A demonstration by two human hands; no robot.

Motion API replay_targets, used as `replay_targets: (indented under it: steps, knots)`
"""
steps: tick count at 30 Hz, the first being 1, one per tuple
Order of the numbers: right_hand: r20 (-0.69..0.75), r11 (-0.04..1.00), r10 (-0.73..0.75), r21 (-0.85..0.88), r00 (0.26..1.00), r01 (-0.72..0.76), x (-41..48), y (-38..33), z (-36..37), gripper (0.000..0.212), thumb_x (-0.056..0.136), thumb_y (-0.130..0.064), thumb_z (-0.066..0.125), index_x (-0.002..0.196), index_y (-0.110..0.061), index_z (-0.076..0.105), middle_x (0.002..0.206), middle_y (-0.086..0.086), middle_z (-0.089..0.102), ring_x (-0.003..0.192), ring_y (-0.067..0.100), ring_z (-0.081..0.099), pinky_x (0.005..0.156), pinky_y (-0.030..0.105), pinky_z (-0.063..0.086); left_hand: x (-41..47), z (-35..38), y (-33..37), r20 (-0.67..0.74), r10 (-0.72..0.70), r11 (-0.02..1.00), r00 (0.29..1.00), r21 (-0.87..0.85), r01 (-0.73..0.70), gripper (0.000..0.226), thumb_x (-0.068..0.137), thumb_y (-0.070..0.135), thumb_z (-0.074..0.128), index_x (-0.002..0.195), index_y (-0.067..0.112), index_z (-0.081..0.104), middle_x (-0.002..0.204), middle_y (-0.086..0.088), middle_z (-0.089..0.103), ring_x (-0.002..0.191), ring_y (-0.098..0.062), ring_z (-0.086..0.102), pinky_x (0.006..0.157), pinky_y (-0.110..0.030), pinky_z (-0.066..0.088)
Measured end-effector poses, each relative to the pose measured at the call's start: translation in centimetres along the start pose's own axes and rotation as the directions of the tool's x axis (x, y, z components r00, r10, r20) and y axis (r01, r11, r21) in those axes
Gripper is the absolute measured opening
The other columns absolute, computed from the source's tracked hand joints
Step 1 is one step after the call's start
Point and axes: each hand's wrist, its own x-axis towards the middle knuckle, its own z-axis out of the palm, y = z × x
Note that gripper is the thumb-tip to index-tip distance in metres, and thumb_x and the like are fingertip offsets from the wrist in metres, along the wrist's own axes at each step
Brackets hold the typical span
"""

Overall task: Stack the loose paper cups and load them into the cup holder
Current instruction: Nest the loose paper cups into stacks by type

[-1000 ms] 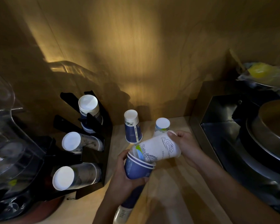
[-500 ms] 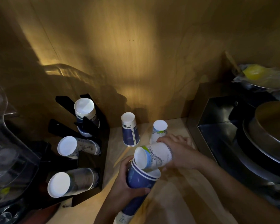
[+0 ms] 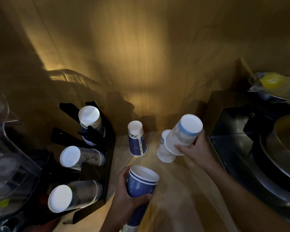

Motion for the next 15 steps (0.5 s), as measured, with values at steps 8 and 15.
replay_targets:
  steps: [8,15]
  knots:
    - [-0.032,0.996,0.058,-0.064,0.998,-0.06,5.2,2.0,3.1,0.074,0.057,-0.023,0.086,0.112,-0.02,0.038,0.122,-0.002,0.054,0.107,0.014,0.053,0.091,0.037,0.047,0.5,0.5,-0.1,-0.038,0.041,0.998,0.998,0.05,-0.04,0.092,0.037,0.012,0.088,0.115,0.026,0.04,0.12,0.005,0.049,0.1,0.013,0.055,0.074,-0.004,0.046]
    - [0.316,0.882,0.33,-0.438,0.889,-0.172,4.7,9.6,4.1,0.06,0.068,-0.019,0.077,0.119,-0.015,0.045,0.128,0.008,0.055,0.112,0.026,0.055,0.095,0.041,0.045,0.8,0.0,1.0,-0.088,-0.056,0.998,0.995,-0.008,0.056,0.096,0.035,0.029,0.088,0.116,0.031,0.037,0.12,0.004,0.05,0.096,0.004,0.06,0.072,-0.013,0.051]
